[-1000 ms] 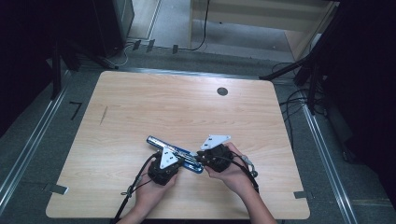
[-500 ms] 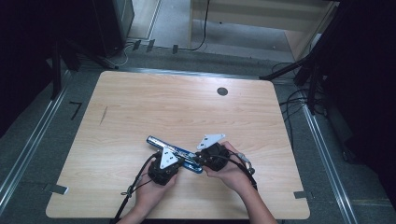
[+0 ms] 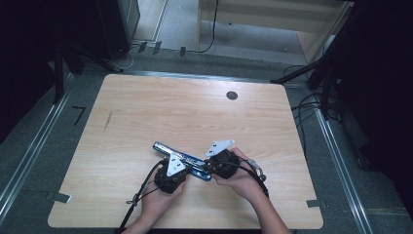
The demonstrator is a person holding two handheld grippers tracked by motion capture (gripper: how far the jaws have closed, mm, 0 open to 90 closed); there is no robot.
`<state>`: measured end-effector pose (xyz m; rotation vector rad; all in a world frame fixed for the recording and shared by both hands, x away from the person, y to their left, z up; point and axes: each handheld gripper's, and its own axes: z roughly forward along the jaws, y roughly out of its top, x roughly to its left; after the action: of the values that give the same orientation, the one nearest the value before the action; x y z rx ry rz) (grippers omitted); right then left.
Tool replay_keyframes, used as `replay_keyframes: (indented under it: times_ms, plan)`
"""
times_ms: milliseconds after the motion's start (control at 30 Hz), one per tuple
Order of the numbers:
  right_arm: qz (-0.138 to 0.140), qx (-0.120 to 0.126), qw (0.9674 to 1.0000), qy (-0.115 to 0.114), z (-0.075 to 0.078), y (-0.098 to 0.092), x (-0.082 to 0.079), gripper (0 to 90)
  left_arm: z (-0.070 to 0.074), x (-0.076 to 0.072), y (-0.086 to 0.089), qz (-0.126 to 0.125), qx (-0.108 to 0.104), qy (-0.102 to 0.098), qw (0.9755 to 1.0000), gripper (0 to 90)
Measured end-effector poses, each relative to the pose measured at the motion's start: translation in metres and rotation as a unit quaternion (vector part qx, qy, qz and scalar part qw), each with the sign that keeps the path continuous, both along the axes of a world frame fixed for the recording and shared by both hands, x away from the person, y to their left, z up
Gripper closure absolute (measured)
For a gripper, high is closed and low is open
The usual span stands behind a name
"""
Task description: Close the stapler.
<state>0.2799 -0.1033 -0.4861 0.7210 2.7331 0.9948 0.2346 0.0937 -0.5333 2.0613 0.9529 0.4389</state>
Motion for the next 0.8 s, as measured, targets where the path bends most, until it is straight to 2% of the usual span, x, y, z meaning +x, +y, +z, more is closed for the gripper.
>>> replay_keyframes:
  times_ms: [300,800]
  plan:
    - [0.011,-0.009,0.9999,-0.004,0.0037,0.0035,-0.0002,80.1,0.0000,0.0001,0.0001,0.000,0.000,0.000,1.0000,90.0]
    - [0.012,-0.013,0.9998,-0.002,0.0021,0.0032,0.0016,80.1,0.0001,0.0001,0.0001,0.000,0.000,0.000,1.0000,90.0]
